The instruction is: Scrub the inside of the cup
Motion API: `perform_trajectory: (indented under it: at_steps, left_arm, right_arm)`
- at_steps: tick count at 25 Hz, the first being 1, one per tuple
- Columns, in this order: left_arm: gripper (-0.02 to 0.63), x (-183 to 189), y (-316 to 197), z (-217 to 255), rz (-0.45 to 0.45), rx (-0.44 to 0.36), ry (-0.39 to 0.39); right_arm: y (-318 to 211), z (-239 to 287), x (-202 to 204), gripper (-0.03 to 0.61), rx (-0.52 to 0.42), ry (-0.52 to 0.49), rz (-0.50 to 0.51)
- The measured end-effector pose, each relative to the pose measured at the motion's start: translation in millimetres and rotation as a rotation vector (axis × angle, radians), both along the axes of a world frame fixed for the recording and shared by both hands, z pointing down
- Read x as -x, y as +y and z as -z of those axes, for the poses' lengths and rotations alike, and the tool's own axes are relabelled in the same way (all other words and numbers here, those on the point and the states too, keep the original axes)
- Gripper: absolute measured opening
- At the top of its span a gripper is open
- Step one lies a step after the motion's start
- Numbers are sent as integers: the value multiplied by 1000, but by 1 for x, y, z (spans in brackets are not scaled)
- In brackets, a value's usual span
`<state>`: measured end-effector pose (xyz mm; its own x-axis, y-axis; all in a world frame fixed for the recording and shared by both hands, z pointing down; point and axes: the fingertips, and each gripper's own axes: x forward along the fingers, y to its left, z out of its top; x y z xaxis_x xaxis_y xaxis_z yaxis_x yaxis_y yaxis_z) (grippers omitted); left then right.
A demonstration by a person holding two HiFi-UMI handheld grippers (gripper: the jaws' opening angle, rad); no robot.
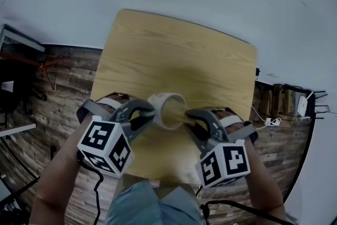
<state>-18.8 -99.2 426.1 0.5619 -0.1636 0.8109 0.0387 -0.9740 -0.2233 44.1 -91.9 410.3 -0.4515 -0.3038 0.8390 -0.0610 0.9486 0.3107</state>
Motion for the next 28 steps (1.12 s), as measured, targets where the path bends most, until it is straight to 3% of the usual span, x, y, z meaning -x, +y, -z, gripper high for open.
perform_trajectory:
  at_steps: [6, 11, 14, 17, 28]
  left_arm:
    - [95, 2, 2, -1, -12, -6, -19]
    - [94, -5, 2, 3, -24, -8, -9]
    - [95, -10, 3, 5, -31, -5, 6]
    - [94, -15, 5, 7, -41, -5, 12]
    - [95, -16, 3, 7, -29, 6, 21]
  right_arm:
    - [-2, -7, 7, 74, -7, 54, 68]
    - [-3, -23, -6, 72, 23, 182, 103]
    - [2, -25, 1, 74, 60, 158, 107]
    - [-1, -31, 7, 74, 51, 165, 93]
    - [-10, -51, 20, 91, 42, 42, 97]
